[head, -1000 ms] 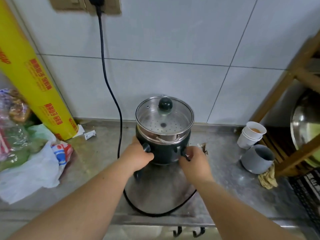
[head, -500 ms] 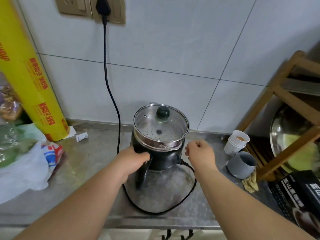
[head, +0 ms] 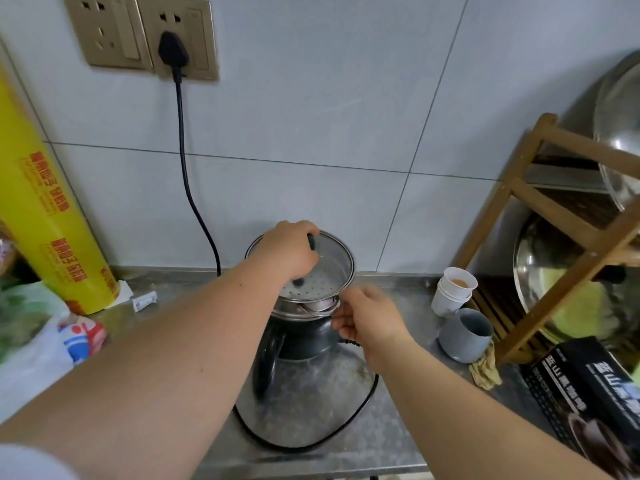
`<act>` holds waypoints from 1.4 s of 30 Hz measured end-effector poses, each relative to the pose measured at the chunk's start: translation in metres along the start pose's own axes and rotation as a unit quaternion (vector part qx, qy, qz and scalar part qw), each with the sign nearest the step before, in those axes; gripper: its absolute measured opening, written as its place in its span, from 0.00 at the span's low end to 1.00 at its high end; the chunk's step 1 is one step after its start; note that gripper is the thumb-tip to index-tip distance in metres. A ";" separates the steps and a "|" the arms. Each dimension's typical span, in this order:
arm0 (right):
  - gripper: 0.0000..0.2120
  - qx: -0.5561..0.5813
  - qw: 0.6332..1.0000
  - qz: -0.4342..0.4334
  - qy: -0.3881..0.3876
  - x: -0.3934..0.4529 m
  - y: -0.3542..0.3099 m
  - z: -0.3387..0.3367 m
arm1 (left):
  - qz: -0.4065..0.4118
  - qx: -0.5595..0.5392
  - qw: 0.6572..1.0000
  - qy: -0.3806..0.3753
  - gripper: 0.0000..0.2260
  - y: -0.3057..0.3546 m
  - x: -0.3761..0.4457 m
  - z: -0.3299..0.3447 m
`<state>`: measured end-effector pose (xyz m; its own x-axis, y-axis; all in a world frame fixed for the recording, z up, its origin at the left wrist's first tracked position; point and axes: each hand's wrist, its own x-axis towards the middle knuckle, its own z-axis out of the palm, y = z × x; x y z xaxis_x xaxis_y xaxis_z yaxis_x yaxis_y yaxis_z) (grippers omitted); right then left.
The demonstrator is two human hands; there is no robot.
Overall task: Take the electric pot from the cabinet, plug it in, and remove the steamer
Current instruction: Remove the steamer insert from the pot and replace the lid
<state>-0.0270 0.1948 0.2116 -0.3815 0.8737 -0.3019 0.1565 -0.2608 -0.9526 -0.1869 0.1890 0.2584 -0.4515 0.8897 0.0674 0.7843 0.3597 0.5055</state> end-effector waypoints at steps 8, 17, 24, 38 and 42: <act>0.05 0.035 0.995 0.081 -0.057 0.002 0.005 0.011 | 0.030 -0.103 0.989 0.098 0.16 -0.005 -0.009 -0.027; 0.06 0.181 0.981 0.071 -0.023 0.002 -0.010 0.009 | -0.005 -0.194 0.948 0.251 0.14 -0.036 -0.036 -0.084; 0.04 0.278 0.959 0.008 0.060 0.005 -0.028 -0.042 | -0.019 -0.181 0.959 0.216 0.14 -0.036 -0.033 -0.059; 0.07 0.302 0.941 -0.036 0.145 -0.004 -0.006 -0.114 | -0.028 0.002 0.999 0.034 0.18 -0.015 -0.008 0.022; 0.05 0.305 0.941 -0.021 0.147 -0.007 0.003 -0.117 | -0.026 0.006 0.999 0.039 0.18 -0.016 -0.006 0.027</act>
<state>0.0824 0.2359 0.2157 -0.0923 0.9409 -0.3257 -0.4399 -0.3320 -0.8344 -0.1854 0.1849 0.2266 -0.5238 0.8450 0.1080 0.7636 0.4095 0.4991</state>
